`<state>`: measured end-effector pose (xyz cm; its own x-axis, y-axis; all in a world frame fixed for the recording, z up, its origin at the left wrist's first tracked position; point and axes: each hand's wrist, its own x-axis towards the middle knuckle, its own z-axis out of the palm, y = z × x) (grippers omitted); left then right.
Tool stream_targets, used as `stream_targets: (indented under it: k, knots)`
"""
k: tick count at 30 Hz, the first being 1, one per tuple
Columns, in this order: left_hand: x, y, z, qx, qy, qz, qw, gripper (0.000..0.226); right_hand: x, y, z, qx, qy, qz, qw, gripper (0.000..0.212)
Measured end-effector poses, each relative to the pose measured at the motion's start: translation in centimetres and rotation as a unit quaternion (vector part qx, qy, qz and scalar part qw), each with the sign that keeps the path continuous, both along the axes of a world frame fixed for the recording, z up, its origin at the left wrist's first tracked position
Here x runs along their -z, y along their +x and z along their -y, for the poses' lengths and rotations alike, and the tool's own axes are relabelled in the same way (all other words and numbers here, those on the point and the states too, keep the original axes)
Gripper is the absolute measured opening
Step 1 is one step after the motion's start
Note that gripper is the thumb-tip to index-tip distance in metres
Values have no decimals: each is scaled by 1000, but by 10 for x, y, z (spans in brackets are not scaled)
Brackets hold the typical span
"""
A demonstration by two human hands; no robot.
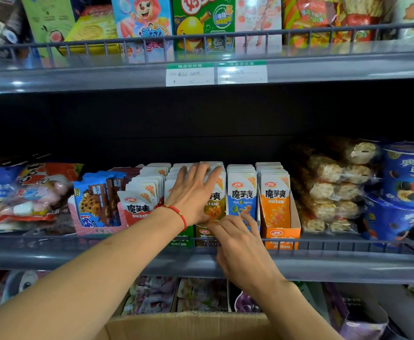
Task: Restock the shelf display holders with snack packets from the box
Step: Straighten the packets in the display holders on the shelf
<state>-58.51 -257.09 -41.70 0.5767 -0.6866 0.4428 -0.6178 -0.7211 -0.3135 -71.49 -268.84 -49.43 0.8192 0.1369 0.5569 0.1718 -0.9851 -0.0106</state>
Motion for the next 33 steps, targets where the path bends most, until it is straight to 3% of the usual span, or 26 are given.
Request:
stream_targets:
  k: [8,12,16,23,33]
  knots:
    - [-17,2,-2,40,3,-91,995,117,0,-3,1,6,-10,-17,1000,63]
    - [-19,2,-5,50,-21,-113,992,114,-5,-5,2,10,23,22,999,65]
    - [-17,-3,-13,3,-42,-103,994,116,-33,8,7,60,71,53,994,69]
    - [-6,-2,-20,-26,-110,-156,981,106,-70,46,8,88,42,-42,994,83]
    - [-2,3,-19,-5,-129,-170,977,101,-74,60,8,86,65,-57,993,77]
